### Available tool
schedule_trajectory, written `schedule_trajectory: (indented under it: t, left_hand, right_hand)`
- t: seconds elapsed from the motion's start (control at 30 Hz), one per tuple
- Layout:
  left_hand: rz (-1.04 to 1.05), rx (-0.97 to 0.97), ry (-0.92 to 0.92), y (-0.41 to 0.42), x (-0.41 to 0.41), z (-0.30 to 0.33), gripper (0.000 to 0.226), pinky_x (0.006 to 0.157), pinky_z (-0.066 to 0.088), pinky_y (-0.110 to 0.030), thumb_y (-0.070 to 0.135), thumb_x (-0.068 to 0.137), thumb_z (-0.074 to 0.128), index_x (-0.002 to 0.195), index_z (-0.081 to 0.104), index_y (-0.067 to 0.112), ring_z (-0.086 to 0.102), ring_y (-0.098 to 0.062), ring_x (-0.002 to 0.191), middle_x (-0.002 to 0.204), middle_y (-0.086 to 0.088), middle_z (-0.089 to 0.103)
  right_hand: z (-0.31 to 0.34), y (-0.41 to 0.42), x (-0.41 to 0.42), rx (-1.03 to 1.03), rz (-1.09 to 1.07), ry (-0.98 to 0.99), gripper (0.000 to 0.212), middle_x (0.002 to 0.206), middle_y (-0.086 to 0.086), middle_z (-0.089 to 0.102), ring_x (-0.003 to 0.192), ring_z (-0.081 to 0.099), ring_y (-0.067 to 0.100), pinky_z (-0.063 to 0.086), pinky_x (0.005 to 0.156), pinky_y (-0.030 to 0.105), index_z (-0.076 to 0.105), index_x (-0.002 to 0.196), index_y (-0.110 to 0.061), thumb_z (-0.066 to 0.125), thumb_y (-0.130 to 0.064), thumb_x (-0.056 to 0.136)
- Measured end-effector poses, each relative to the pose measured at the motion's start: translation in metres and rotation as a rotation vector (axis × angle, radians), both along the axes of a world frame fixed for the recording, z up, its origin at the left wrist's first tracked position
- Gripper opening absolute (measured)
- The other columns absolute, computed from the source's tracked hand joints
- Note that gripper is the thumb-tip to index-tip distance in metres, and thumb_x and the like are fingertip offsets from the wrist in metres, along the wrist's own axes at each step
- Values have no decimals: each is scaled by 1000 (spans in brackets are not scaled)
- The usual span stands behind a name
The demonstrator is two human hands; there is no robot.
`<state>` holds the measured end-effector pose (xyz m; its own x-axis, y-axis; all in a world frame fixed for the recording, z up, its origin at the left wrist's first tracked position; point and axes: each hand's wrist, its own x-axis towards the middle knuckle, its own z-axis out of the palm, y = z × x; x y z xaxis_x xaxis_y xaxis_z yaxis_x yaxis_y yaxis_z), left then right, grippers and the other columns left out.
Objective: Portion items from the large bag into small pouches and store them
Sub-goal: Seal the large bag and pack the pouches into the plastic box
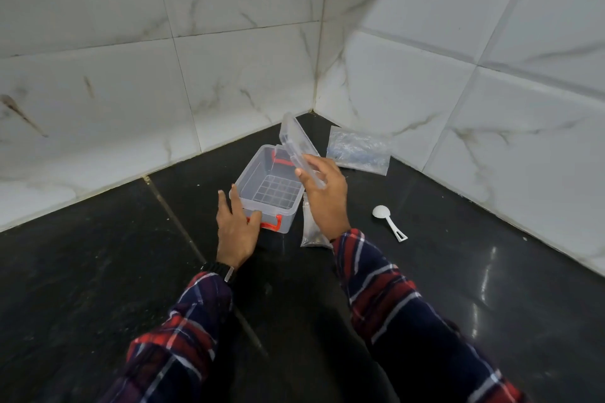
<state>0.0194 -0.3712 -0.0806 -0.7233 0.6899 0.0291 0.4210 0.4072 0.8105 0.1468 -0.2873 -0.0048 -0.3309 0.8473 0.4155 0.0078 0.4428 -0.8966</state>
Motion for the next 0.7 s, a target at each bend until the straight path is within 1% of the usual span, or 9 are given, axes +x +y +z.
schedule_trajectory:
  t: [0.07,0.13,0.23,0.33,0.43,0.5,0.57,0.63,0.7]
  left_hand:
    - [45,55,82,2,8,11,64,116,19,-47,22,97,47,151,15,19,6,-28,146,159,-7,0]
    - [42,210,156,5,22,22,56,113,26,-43,15,94,51,145,28,14,15,-25,143,155,-10,12]
    - [-77,414,90,17,48,37,42,104,43,-42,9,93,53,133,41,12,45,-25,124,135,-10,40]
    - [-156,382,-168,32,78,55,35,90,53,-47,24,96,51,128,42,14,61,-27,102,115,-12,57]
    - [-255,227,-621,44,100,69,36,85,57,-41,32,97,52,126,44,13,66,-27,95,113,-12,60]
    - [-353,188,-760,48,110,71,7,78,58,-33,17,97,52,103,54,15,68,-21,85,97,-6,64]
    - [-396,166,-705,53,116,65,19,71,57,-27,3,95,51,86,56,19,68,-13,75,83,0,68]
    - [-353,204,-651,58,119,58,16,63,57,-25,-1,91,54,88,58,14,68,-11,70,78,0,71]
    - [-312,249,-641,62,123,52,20,59,56,-26,0,88,59,103,53,11,67,-14,71,84,-5,68]
  right_hand:
    - [3,0,8,-64,-20,64,25,112,2,62,106,58,9,44,89,10,66,113,-12,66,-13,88]
    - [6,-1,17,-126,-51,144,20,110,2,64,104,61,11,49,90,22,66,107,-21,66,-14,88]
    - [15,-6,34,-252,-93,346,18,100,-1,68,93,66,2,51,82,18,62,106,-15,64,-8,89]
    - [15,-7,55,-333,-132,495,20,96,-3,67,89,64,2,50,84,20,60,110,-5,61,-6,90]
    - [8,-5,77,-410,-128,558,13,98,2,67,96,64,14,50,91,33,62,103,-11,60,-8,92]
    - [1,-3,93,-434,-151,531,16,104,9,67,102,64,22,51,95,42,60,107,-13,60,-9,92]
    - [-4,0,110,-429,-167,439,35,108,14,66,104,64,27,53,92,44,50,122,-17,63,-12,90]
    - [-6,4,128,-419,-154,323,54,103,14,68,102,67,24,55,88,39,38,133,-22,66,-12,88]
    - [-7,8,146,-391,-164,206,53,99,11,69,96,68,20,57,83,33,38,133,-24,64,-11,89]
